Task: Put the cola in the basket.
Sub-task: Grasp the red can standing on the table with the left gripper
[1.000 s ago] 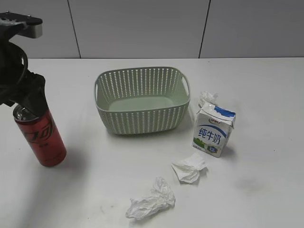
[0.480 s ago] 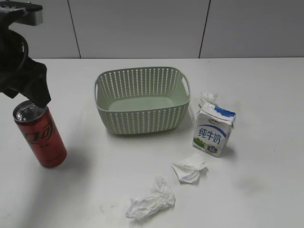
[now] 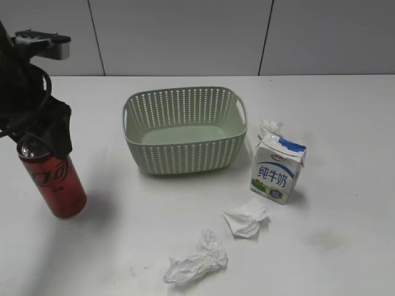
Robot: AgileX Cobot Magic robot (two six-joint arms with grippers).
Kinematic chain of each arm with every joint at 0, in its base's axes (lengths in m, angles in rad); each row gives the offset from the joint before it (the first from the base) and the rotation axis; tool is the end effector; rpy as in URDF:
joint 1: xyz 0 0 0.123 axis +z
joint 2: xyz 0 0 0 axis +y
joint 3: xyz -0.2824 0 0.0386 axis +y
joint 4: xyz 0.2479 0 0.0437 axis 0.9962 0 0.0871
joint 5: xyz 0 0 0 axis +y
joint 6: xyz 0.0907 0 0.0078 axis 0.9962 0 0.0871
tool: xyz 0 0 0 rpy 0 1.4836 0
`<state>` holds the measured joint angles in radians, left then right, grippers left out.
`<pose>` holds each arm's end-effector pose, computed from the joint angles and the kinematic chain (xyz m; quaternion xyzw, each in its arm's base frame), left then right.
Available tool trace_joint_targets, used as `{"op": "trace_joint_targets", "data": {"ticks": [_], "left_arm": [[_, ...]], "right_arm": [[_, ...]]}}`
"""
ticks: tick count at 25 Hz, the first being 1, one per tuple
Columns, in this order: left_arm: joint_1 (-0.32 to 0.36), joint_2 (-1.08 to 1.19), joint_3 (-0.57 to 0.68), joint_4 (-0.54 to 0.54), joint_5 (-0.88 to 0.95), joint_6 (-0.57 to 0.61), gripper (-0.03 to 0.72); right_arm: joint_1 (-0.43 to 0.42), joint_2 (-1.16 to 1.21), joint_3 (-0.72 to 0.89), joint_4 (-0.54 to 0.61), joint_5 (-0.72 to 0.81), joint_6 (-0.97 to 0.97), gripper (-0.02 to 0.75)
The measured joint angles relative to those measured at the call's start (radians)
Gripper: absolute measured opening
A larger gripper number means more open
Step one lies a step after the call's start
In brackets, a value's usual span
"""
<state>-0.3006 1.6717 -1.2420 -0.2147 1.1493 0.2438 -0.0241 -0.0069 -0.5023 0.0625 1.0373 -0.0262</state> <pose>0.2986 -0.1111 0.2476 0.2286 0.9676 -0.1005 0.0364 -0.0052 0.0050 0.2798 -0.0019 0.8442 0.0178 0.5357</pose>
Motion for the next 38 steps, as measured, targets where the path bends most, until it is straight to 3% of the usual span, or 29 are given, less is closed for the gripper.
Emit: {"op": "trace_joint_targets", "data": {"ticks": [30, 38], "left_arm": [[0.0, 0.065, 0.043, -0.005, -0.067, 0.0, 0.587], [0.0, 0.064, 0.043, -0.001, -0.067, 0.0, 0.536]], "right_arm": [[0.0, 0.0, 0.0, 0.0, 0.0, 0.0, 0.571], [0.0, 0.0, 0.0, 0.0, 0.0, 0.001, 0.571]]}}
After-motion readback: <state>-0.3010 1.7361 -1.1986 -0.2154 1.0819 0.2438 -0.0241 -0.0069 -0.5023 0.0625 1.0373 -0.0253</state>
